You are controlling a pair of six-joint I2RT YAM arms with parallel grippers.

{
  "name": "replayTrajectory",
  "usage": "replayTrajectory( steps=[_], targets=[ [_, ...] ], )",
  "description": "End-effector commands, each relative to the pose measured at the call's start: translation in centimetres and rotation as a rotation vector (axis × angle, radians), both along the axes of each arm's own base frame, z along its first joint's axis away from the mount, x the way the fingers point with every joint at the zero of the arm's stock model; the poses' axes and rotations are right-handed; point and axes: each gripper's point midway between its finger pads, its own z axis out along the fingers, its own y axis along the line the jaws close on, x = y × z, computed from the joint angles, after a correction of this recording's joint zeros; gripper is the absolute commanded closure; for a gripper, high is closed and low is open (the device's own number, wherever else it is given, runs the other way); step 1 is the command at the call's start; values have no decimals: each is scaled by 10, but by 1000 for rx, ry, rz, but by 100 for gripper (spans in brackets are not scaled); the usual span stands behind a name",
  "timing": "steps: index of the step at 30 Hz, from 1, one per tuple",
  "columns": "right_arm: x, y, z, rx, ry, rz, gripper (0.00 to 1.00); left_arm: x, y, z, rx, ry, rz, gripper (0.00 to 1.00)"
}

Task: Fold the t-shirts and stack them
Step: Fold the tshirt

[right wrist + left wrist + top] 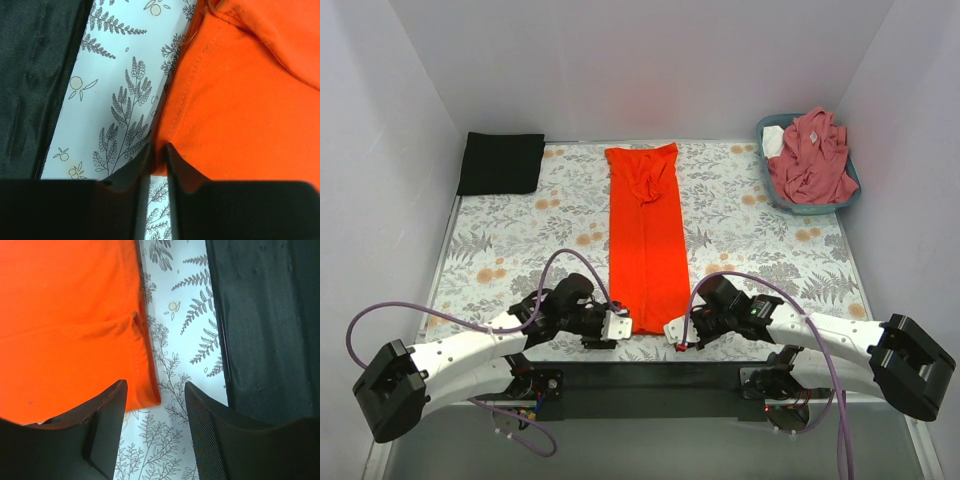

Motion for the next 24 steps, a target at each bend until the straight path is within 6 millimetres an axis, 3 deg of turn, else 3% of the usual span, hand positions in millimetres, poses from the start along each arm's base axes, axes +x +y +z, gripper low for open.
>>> replayTrajectory(
  steps=[1, 4, 11, 16, 22, 24],
  targets=[
    [-3, -8, -11, -39, -1, 5, 79, 1, -12, 26, -59, -40, -48, 51],
    [-2, -9, -12, -47, -1, 2, 83, 1, -11, 23, -50, -40, -49, 51],
    [-2, -11, -15, -62, 3, -7, 89, 8, -6, -9, 9, -50, -25, 52],
    [-1, -13, -18, -79, 7, -16, 99, 15, 3, -34, 79, -80, -16, 52],
    [0, -14, -20, -92, 19, -30, 99, 14, 16, -57, 160, -44, 17, 60],
    [0, -14, -20, -95, 21, -38, 99, 11, 19, -61, 178, -27, 18, 68]
  ],
)
